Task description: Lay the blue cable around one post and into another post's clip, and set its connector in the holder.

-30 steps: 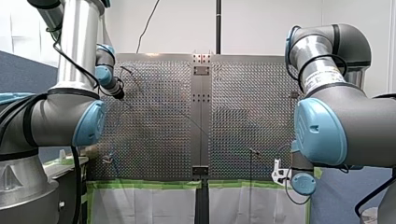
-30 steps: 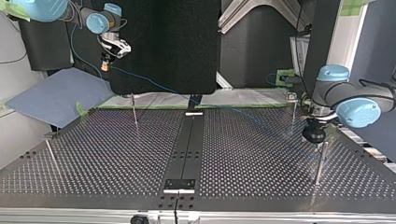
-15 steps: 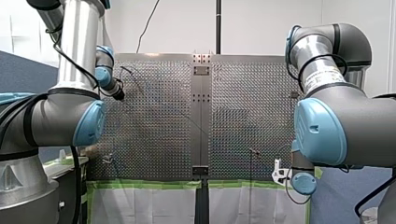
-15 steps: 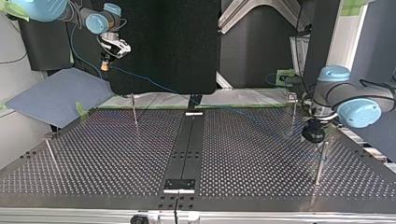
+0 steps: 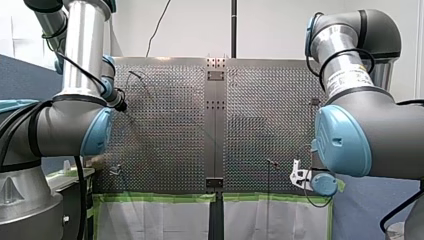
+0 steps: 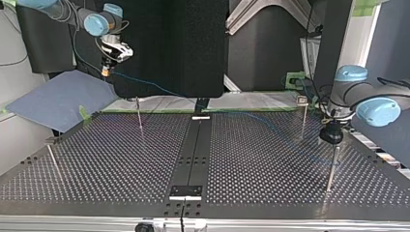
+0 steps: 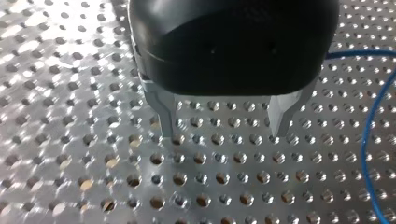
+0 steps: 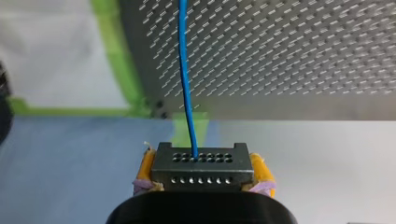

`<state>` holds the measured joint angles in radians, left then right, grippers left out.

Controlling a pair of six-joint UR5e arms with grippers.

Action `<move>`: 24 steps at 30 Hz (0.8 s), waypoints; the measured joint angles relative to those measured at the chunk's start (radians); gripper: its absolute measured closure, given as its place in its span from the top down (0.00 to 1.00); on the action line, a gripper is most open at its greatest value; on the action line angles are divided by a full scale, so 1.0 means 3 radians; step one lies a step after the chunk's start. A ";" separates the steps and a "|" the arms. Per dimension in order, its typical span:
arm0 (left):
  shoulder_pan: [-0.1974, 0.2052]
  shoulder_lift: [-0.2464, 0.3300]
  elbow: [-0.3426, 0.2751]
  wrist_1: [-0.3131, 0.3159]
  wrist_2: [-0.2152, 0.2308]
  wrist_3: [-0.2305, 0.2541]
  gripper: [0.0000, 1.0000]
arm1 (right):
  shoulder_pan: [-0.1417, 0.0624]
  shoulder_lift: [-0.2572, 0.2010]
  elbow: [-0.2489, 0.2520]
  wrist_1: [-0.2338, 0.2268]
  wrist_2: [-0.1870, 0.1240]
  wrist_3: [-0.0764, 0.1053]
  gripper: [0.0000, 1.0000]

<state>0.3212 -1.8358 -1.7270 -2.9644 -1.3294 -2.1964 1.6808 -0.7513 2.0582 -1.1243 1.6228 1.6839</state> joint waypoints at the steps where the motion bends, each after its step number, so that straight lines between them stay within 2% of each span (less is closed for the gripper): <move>1: 0.0005 0.0000 -0.0003 0.0006 0.0002 -0.0017 1.00 | 0.0003 -0.0028 -0.0014 -0.0009 -0.0026 0.0022 0.00; 3: 0.0011 -0.0004 -0.0006 0.0013 0.0004 -0.0038 1.00 | 0.0015 -0.0093 -0.0060 -0.0006 -0.0087 0.0036 0.00; 9: 0.0019 -0.0013 -0.0008 0.0027 0.0007 -0.0057 1.00 | 0.0064 -0.0211 -0.0166 0.0126 -0.0191 -0.0040 0.00; 14: 0.0025 -0.0029 -0.0009 0.0032 0.0023 -0.0072 1.00 | 0.0096 -0.0224 -0.0183 0.0172 -0.0203 -0.0056 0.00; 24: 0.0022 -0.0033 -0.0010 0.0037 0.0022 -0.0172 1.00 | 0.0105 -0.0225 -0.0185 0.0219 -0.0193 -0.0060 0.00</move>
<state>0.3278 -1.8459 -1.7299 -2.9533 -1.3229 -2.2481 1.7124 -0.8187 2.0028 -1.0586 1.5647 1.6660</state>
